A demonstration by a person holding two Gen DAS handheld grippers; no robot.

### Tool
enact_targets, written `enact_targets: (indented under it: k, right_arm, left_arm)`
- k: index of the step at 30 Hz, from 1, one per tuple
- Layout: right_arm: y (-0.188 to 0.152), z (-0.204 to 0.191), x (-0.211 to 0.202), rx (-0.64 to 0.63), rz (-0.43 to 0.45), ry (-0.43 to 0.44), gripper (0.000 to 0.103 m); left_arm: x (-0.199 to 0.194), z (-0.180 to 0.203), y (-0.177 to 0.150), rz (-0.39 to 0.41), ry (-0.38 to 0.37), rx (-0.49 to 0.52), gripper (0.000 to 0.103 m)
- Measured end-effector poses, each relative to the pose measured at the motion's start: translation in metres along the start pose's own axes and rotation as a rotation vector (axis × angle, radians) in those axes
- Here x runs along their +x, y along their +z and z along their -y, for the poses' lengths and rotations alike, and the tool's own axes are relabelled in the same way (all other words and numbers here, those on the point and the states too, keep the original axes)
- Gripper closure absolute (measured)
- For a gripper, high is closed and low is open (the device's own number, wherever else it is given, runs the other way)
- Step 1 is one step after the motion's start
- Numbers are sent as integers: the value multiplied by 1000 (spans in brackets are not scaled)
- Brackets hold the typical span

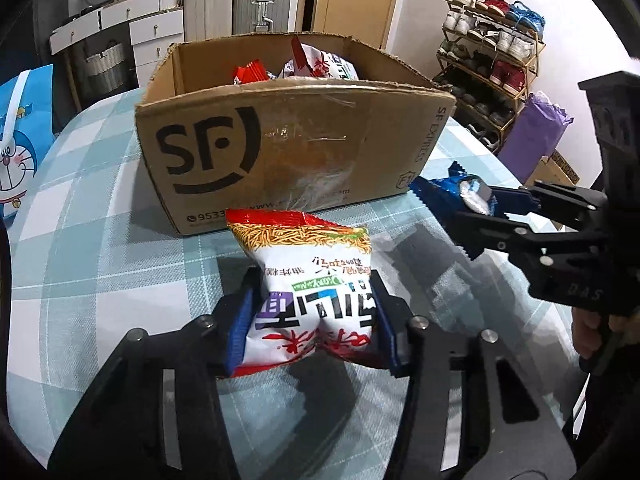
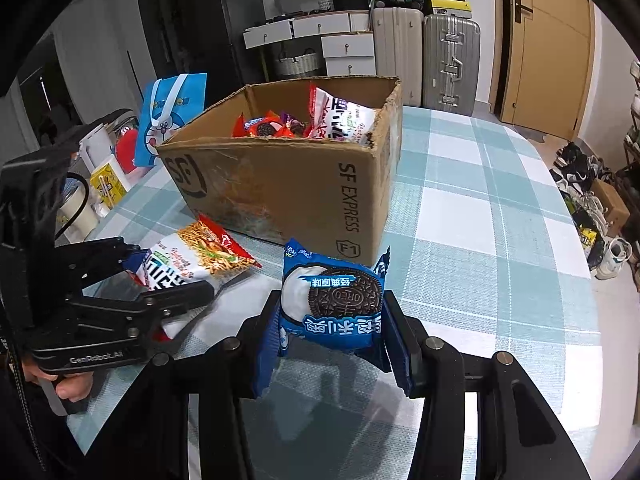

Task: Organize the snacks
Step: 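Carry both snacks over the box and open both grippers to drop them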

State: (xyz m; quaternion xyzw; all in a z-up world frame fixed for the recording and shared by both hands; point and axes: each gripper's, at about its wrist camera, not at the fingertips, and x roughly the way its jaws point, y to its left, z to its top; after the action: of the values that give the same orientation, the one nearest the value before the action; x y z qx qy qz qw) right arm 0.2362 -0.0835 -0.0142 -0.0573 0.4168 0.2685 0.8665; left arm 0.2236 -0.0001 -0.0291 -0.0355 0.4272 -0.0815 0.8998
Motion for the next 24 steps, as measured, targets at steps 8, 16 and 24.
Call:
enact_targets:
  k: [8,16,24]
  right_arm:
    - [0,-10,-2,-22,18,16,55]
    - [4,-13,-19,-23,73,32,55]
    - [9,-16,-36,-24,123,37,55]
  left_arm:
    - [-30,-12,0,53,-6,4,55]
    - [-70,-12,1,121,-13,5,55]
    - [-98,-11,6,170,4,-3,55]
